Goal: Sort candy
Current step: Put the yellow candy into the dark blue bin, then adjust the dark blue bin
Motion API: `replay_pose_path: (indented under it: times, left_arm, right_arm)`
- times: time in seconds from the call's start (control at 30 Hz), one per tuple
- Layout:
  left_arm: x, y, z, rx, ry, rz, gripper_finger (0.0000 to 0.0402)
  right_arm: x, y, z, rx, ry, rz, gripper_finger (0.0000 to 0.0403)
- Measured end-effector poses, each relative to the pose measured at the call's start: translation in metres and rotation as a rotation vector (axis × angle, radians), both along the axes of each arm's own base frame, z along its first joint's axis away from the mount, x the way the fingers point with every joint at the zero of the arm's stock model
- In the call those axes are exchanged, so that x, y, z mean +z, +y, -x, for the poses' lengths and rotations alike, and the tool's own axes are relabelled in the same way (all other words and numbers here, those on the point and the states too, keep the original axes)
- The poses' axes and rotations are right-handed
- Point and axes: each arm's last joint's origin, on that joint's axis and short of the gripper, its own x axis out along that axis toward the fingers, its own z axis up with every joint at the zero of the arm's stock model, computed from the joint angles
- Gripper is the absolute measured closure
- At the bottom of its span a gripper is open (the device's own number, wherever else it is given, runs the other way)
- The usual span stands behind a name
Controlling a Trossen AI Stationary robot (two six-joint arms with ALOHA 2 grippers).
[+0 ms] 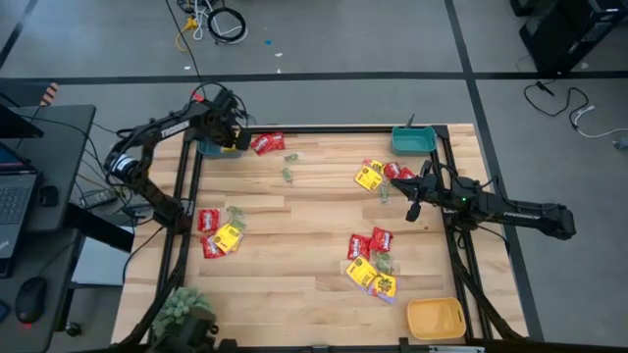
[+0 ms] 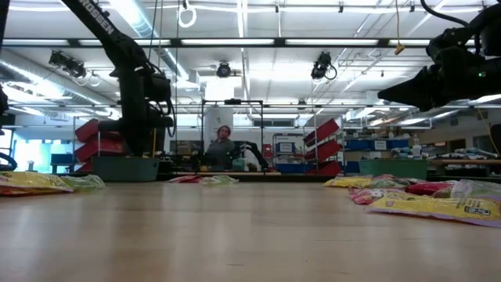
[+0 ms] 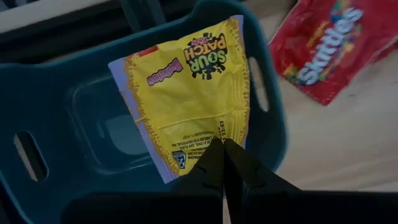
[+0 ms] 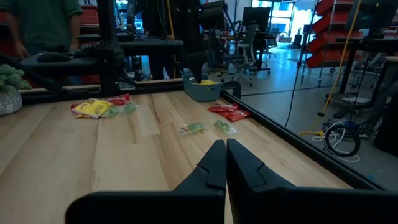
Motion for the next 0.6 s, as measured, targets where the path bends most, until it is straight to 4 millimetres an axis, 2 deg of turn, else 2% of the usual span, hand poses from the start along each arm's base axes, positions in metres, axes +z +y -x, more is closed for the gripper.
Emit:
replay_pose_path:
  times: [0.17,0.6]
  left_arm:
    - [0.000,-0.001,-0.002,0.000,0.018,-0.015,0.0392]
    - [0.000,-0.006,-0.010,-0.128,0.053,-0.025,0.0317]
  right_arm:
    - [0.000,0.000,0.000,0.000,0.000,0.000,0.0403]
    - [0.000,0.000,0.000,0.000,0.000,0.000,0.0403]
